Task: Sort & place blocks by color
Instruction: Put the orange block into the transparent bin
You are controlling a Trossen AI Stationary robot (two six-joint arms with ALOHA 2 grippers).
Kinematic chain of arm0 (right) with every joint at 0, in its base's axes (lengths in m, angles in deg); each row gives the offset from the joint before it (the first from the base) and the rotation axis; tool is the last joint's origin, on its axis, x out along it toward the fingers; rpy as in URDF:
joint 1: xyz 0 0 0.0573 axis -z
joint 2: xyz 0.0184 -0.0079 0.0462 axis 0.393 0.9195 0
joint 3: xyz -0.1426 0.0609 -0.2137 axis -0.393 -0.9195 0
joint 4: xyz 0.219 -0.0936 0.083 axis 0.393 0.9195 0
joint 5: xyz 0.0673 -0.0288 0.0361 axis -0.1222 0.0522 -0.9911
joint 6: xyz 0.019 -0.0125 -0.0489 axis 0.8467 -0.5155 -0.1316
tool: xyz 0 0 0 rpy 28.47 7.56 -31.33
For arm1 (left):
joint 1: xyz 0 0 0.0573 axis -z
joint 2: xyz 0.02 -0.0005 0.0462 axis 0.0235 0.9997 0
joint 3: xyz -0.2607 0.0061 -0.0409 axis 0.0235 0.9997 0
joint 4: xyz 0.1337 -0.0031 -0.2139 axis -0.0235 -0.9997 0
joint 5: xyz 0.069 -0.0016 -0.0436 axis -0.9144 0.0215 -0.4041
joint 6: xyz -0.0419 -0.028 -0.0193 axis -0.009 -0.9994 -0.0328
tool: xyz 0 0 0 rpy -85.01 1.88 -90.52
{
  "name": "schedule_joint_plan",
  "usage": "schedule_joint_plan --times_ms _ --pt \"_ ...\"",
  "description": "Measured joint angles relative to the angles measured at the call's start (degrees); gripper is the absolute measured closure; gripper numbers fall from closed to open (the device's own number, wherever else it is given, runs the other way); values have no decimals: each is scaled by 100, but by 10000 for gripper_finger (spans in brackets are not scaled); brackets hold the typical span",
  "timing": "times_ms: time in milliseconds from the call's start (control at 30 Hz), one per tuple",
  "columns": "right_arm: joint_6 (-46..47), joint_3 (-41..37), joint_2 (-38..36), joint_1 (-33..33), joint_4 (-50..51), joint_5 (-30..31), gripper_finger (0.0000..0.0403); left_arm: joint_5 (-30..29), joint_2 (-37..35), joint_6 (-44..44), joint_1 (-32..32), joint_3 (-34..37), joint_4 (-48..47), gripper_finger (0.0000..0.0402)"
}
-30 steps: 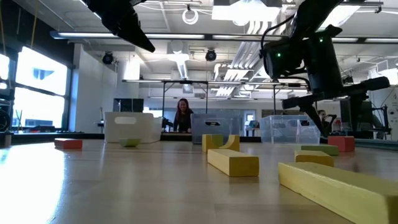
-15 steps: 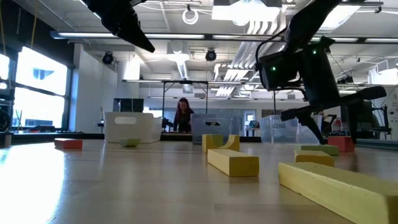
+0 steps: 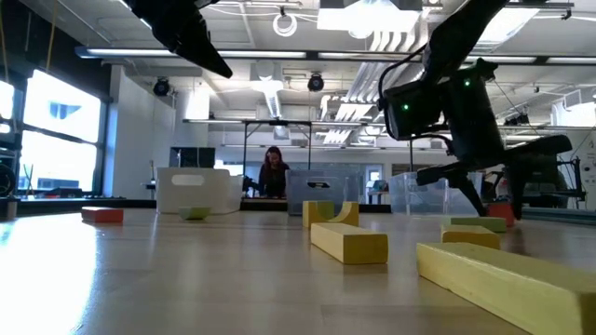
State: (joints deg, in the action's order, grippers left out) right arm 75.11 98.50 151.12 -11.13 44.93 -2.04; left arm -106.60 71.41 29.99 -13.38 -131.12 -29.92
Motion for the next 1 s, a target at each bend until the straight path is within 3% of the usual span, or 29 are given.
schedule_joint_plan --times_ms 100,633,1000 --pt "-127 -10 2 0 59 37 291 0 0 0 0 0 0 206" --pt "-1639 2 8 -332 62 112 291 0 98 -58 0 0 -231 206" --pt "-2971 852 17 -650 -4 711 291 -155 138 -787 0 0 -710 206"
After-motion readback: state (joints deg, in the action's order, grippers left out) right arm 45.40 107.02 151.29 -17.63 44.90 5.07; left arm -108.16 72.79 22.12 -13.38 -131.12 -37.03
